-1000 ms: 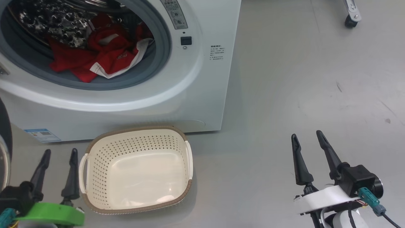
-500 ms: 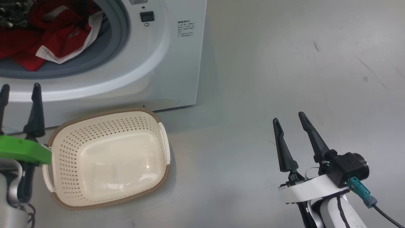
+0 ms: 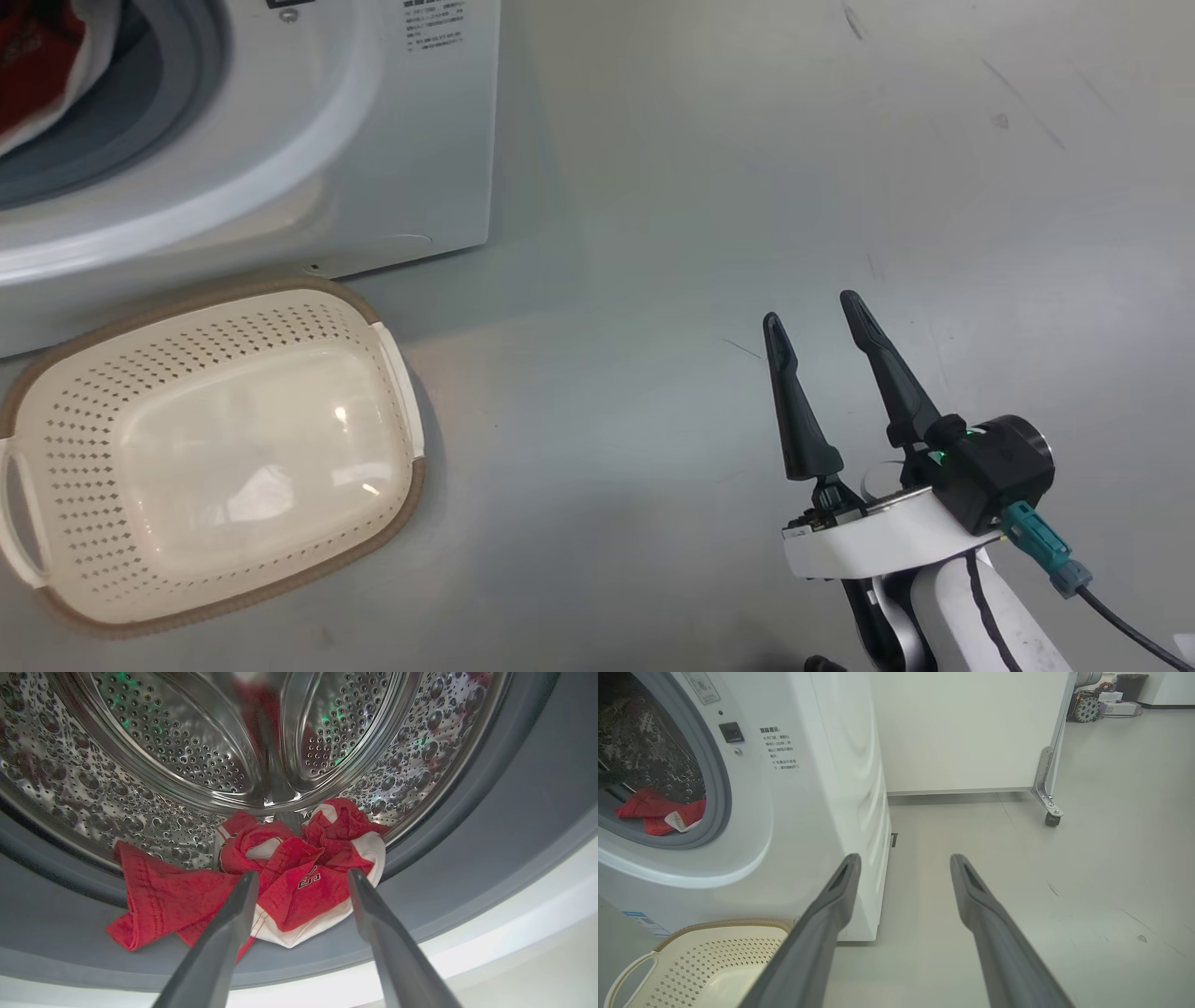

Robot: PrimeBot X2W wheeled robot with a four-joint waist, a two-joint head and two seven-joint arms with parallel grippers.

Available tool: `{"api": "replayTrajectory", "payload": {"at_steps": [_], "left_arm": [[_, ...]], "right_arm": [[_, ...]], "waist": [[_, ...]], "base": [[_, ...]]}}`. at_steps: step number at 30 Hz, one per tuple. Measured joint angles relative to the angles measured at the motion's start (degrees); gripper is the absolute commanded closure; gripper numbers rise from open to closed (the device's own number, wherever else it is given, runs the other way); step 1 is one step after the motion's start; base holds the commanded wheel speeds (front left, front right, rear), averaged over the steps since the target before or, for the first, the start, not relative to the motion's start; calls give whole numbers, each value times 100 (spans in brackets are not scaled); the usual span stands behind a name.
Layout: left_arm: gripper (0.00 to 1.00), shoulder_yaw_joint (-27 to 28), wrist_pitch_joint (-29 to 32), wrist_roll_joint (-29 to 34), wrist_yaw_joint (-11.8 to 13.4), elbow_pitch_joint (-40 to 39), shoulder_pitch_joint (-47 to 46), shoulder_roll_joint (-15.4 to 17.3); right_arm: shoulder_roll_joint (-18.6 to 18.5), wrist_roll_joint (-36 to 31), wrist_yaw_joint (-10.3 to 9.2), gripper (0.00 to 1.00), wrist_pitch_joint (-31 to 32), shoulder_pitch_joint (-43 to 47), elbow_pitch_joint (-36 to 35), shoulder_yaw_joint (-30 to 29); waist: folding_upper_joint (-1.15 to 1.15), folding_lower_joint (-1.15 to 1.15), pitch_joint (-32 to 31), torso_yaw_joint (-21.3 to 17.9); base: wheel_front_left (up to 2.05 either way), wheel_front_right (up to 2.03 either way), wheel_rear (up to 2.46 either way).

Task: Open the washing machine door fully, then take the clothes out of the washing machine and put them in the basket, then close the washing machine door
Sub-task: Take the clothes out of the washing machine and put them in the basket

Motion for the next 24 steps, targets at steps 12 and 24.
{"api": "replayTrajectory", "payload": {"at_steps": [12, 24], "left_arm": [[0, -168, 677, 303, 147, 835, -921, 319], [0, -229, 1034, 612, 294, 1466, -1708, 655]], "right_arm": [[1, 110, -156, 0, 0, -184, -89, 227], [3, 178, -302, 0, 0, -337, -204, 410]], "waist": [[0, 0, 483, -407], [0, 0, 878, -589]], "base": [[0, 0, 0], [0, 0, 0]]}}
